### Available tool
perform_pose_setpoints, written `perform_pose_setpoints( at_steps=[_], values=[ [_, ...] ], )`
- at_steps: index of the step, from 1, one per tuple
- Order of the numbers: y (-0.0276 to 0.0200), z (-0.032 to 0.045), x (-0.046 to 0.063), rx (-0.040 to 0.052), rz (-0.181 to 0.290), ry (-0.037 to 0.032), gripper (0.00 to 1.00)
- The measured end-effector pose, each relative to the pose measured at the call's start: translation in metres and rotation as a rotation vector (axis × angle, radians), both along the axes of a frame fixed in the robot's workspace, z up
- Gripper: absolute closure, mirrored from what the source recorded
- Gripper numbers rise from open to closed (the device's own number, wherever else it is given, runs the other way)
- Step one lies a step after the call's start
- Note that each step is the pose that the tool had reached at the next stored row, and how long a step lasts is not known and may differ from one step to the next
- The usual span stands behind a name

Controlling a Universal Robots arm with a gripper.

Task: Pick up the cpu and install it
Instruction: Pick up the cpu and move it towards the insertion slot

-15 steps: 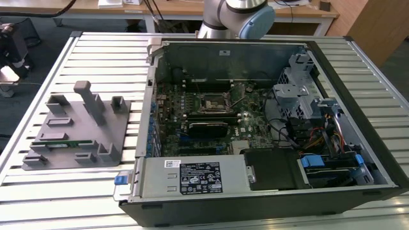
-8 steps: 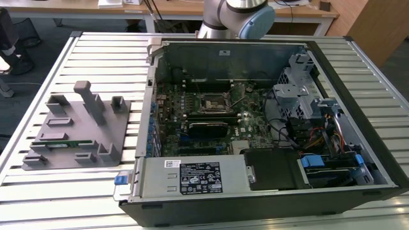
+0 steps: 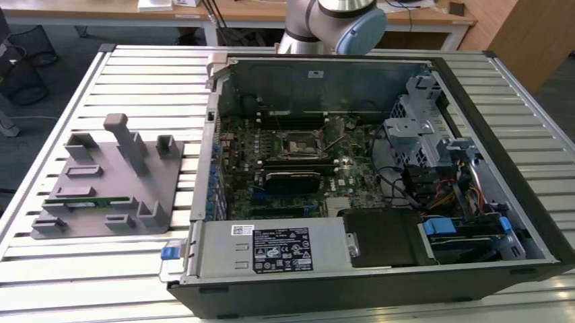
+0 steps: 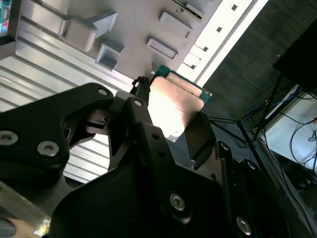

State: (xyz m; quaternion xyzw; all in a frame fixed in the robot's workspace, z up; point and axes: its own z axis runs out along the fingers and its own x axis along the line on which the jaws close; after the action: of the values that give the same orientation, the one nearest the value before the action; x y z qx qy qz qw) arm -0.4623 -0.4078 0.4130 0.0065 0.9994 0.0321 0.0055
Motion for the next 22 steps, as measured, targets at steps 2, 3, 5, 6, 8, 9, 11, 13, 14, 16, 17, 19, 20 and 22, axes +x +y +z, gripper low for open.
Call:
perform_pose_setpoints(
  at_steps=[2, 3, 5, 6, 8, 9, 11, 13, 14, 16, 17, 19, 20, 22],
  values=[
    [0.0, 0.0049, 0.0, 0.0006, 0.0, -0.0001, 0.47],
    [0.0, 0.0056, 0.0, 0.0013, 0.0, -0.0002, 0.47],
    [0.0, 0.0056, 0.0, 0.0014, 0.0, -0.0003, 0.47],
    [0.0, 0.0056, 0.0, 0.0015, 0.0, -0.0002, 0.47],
    [0.0, 0.0057, 0.0, 0.0015, 0.0, -0.0001, 0.47],
    [0.0, 0.0057, 0.0, 0.0014, 0.0, -0.0001, 0.47],
    [-0.0001, 0.0058, 0.001, 0.0013, 0.0, 0.0001, 0.47],
    [0.0, 0.0057, 0.004, 0.0014, 0.0, 0.0, 0.47],
    [0.0, 0.0057, 0.005, 0.0014, 0.0, 0.0, 0.47],
    [0.0, 0.0056, 0.008, 0.0014, 0.0, -0.0001, 0.47],
    [0.0, 0.0057, 0.01, 0.0014, 0.0, -0.0001, 0.47],
    [0.0, 0.0057, 0.013, 0.0014, 0.0, 0.0, 0.47],
    [0.0, 0.0056, 0.015, 0.0015, 0.0, -0.0001, 0.47],
    [0.0, 0.0057, 0.019, 0.0014, 0.0, -0.0001, 0.47]
  ],
)
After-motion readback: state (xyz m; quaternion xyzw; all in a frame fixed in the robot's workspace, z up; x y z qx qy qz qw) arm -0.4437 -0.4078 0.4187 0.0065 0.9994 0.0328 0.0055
